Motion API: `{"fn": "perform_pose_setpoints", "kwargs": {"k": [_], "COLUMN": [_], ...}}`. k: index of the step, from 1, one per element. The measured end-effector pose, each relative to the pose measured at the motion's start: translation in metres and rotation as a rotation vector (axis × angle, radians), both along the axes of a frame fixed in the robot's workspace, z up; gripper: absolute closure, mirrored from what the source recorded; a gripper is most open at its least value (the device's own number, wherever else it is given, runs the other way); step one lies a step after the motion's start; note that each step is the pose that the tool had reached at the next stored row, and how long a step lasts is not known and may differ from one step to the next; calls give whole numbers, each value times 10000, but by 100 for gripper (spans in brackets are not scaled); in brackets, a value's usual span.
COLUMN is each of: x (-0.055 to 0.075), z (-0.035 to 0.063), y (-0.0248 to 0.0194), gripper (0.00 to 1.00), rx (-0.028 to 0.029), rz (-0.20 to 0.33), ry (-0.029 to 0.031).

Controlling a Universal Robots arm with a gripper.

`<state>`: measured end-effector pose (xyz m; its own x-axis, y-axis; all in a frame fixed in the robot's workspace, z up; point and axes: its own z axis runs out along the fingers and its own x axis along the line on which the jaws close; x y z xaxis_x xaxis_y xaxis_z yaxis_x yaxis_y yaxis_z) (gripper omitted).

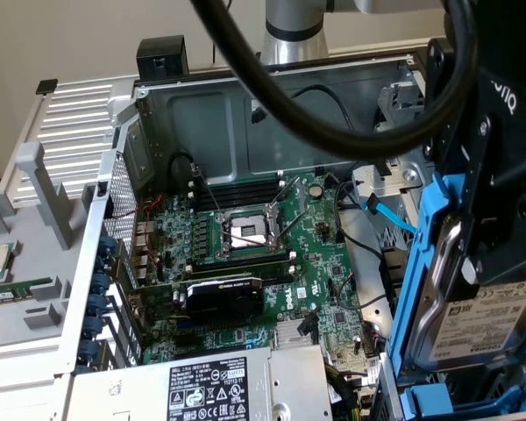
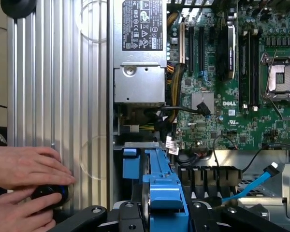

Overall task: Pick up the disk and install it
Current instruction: 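Insert the disk into the insertion slot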

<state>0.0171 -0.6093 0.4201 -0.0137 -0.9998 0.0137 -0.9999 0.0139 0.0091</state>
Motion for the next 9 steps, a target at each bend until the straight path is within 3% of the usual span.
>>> {"fn": "perform_pose_setpoints", "kwargs": {"k": [9], "x": [1], "z": [-14], "y": [0], "gripper": [63], "rx": [0], "rz": [-1], "ry": [0]}}
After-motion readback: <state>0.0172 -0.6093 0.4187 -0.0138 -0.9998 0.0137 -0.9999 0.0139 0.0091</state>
